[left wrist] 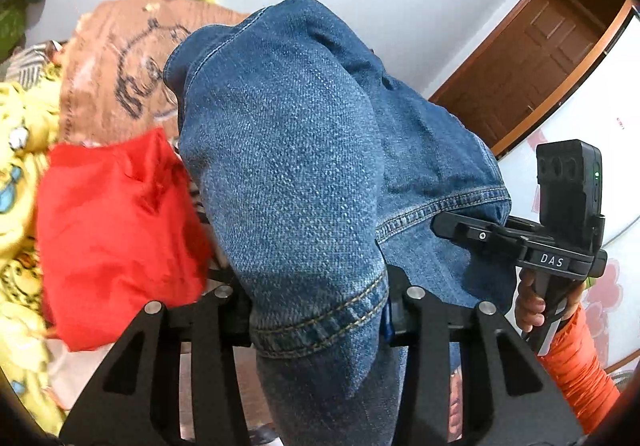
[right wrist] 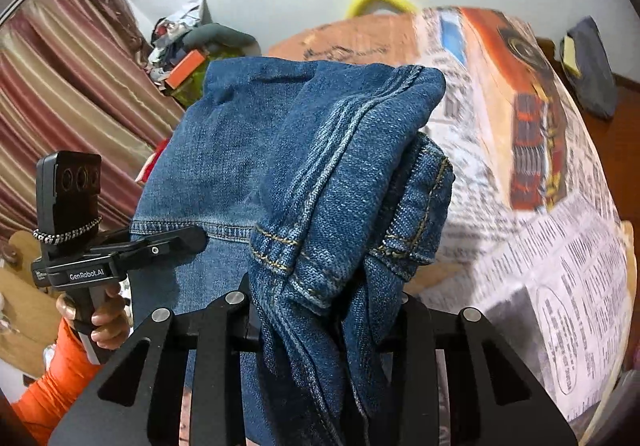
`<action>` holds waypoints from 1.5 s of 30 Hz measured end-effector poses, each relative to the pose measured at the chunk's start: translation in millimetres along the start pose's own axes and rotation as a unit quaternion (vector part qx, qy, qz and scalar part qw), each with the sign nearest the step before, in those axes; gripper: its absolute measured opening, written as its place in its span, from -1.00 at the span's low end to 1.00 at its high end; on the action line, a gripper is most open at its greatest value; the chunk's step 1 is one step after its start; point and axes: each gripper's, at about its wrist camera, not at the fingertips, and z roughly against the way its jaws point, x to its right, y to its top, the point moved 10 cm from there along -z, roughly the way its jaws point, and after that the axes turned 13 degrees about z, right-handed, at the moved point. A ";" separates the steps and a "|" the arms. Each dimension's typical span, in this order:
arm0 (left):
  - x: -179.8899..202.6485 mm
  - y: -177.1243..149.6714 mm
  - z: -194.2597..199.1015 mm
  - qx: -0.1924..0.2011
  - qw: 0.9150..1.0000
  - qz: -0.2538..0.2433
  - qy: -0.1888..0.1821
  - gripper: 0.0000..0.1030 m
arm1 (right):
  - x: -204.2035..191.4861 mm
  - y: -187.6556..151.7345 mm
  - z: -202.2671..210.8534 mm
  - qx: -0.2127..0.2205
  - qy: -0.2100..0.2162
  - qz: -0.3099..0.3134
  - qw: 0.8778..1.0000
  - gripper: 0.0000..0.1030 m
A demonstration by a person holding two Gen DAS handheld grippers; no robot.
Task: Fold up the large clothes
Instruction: 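Carry the held jacket with both tools over the yellow blanket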
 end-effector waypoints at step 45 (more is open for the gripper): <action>-263.9 47.0 -15.2 -0.012 0.990 0.126 0.065 0.11 | -54.2 28.0 -241.3 -0.080 0.061 0.002 0.995 -0.34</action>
